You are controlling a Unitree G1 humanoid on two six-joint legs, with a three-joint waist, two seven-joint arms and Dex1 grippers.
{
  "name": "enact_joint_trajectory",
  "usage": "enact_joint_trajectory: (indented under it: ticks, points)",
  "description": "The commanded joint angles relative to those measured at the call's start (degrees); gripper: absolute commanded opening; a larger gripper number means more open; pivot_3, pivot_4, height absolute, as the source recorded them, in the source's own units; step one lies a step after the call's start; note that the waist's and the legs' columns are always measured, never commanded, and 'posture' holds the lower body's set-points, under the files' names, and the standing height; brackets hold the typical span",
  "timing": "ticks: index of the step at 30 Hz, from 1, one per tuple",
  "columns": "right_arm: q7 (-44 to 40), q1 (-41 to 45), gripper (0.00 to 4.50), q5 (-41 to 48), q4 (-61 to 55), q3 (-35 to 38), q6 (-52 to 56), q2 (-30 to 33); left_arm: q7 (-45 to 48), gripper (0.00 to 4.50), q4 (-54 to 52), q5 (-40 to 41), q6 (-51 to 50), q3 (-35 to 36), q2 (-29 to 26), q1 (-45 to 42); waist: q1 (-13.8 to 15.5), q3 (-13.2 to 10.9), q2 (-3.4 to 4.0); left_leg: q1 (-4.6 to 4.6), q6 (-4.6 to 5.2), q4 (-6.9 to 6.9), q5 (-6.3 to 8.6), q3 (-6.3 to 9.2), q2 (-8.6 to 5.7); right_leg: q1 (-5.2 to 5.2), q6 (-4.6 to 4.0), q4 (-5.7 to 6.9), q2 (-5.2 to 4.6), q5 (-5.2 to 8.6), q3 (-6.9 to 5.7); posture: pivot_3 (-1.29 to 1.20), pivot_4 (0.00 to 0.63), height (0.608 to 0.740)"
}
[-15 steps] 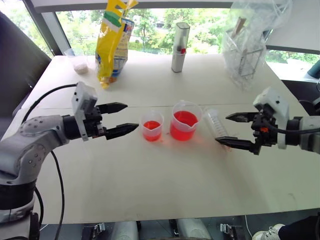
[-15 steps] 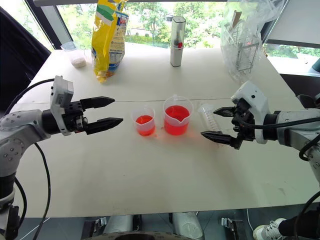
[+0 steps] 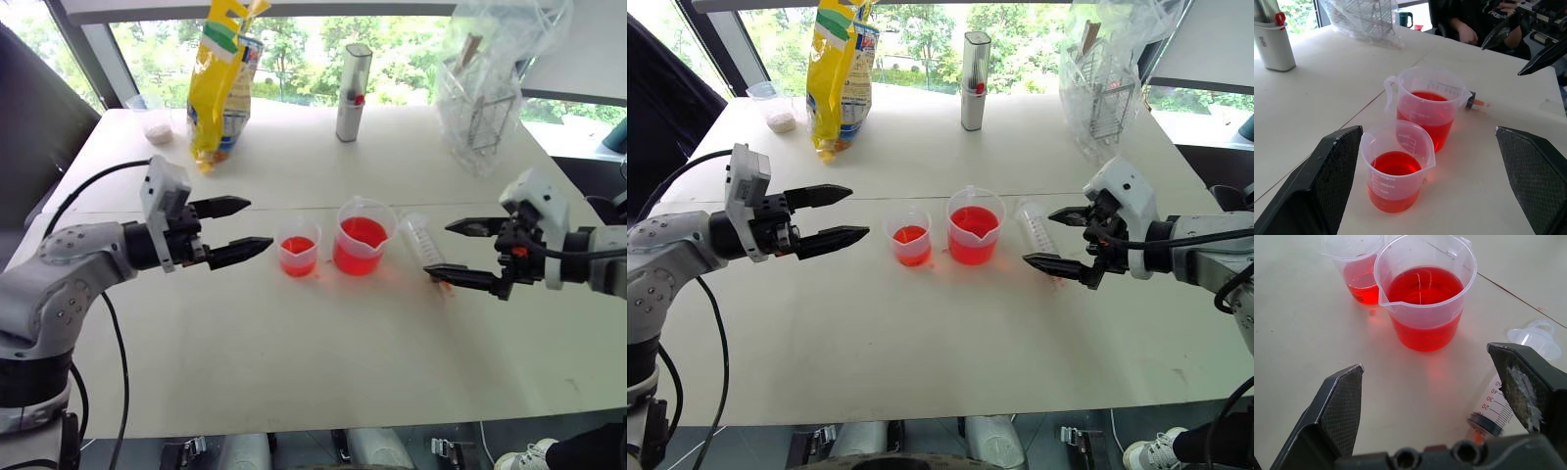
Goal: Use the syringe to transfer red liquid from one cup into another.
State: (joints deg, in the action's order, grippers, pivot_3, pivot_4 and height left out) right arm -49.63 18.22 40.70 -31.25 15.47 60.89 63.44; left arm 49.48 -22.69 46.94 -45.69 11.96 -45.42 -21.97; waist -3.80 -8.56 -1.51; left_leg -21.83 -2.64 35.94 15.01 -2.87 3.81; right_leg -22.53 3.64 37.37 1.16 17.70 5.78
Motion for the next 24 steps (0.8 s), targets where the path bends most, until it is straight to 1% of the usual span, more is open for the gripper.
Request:
enact_joint_trajectory:
  ticks: [1, 6, 9, 11, 15, 20, 24]
  points:
    - [0.40, 0.29, 4.44, -0.24, -0.40, 0.57, -0.50, 1.26, 0.00, 4.50, -1.15, 0.68, 0.75, 0.85, -0.13, -0.35, 0.00, 0.00, 0.00, 0.00, 0.00, 0.00, 0.00, 0.00, 0.00, 0.00, 0.00, 0.00, 0.00, 0.00, 0.00, 0.00, 0.150, 0.740]
    - [1.44, 2.30, 4.44, 0.37, 0.42, -0.64, 1.42, 1.50, 0.11, 4.50, -1.10, 0.51, 0.80, 0.71, -0.19, -0.30, -0.02, 0.00, 0.00, 0.01, 0.00, 0.00, 0.00, 0.00, 0.00, 0.00, 0.00, 0.00, 0.00, 0.00, 0.00, 0.00, 0.150, 0.740]
    - [2.10, 3.75, 4.44, -0.46, 1.51, -2.52, 1.57, 1.85, 0.18, 4.50, -1.12, 0.31, 1.07, 0.57, -0.08, -0.28, -0.04, 0.00, 0.00, 0.01, 0.00, 0.00, 0.00, 0.00, 0.00, 0.00, 0.00, 0.00, 0.00, 0.00, 0.00, 0.00, 0.150, 0.740]
    - [3.07, 6.18, 4.44, -1.25, 3.22, -4.87, 2.73, 2.01, 0.22, 4.50, -1.12, 0.18, 1.26, 0.40, 0.06, -0.35, -0.07, 0.00, 0.00, 0.03, 0.00, 0.00, 0.00, -0.01, 0.00, 0.01, 0.00, 0.00, 0.00, 0.00, 0.01, 0.00, 0.150, 0.740]
    - [6.04, 16.90, 4.44, -5.17, 10.85, -15.25, 8.81, 0.53, 0.27, 4.50, -1.03, 0.11, 1.56, -0.03, 0.56, -0.88, -0.20, -0.01, 0.02, 0.07, 0.00, 0.00, 0.00, -0.09, 0.01, -0.01, -0.05, 0.01, -0.02, 0.01, 0.08, 0.00, 0.150, 0.740]
    - [9.02, 30.20, 4.44, -11.55, 24.62, -27.57, 16.13, -5.58, -0.27, 4.50, -1.53, -0.18, 1.97, -0.59, 1.20, -1.14, -0.13, -0.01, 0.02, 0.10, 0.00, -0.02, 0.00, -0.14, 0.00, -0.03, -0.14, 0.02, -0.02, 0.05, 0.15, 0.00, 0.150, 0.740]
    - [9.28, 37.31, 4.44, -15.62, 34.94, -34.17, 18.51, -10.71, -0.80, 4.50, -2.08, -0.11, 2.38, -0.63, 1.46, -0.51, -0.10, 0.00, 0.04, -0.11, 0.02, -0.03, 0.01, -0.14, -0.01, -0.21, -0.04, 0.02, 0.00, 0.00, 0.14, 0.00, 0.150, 0.740]
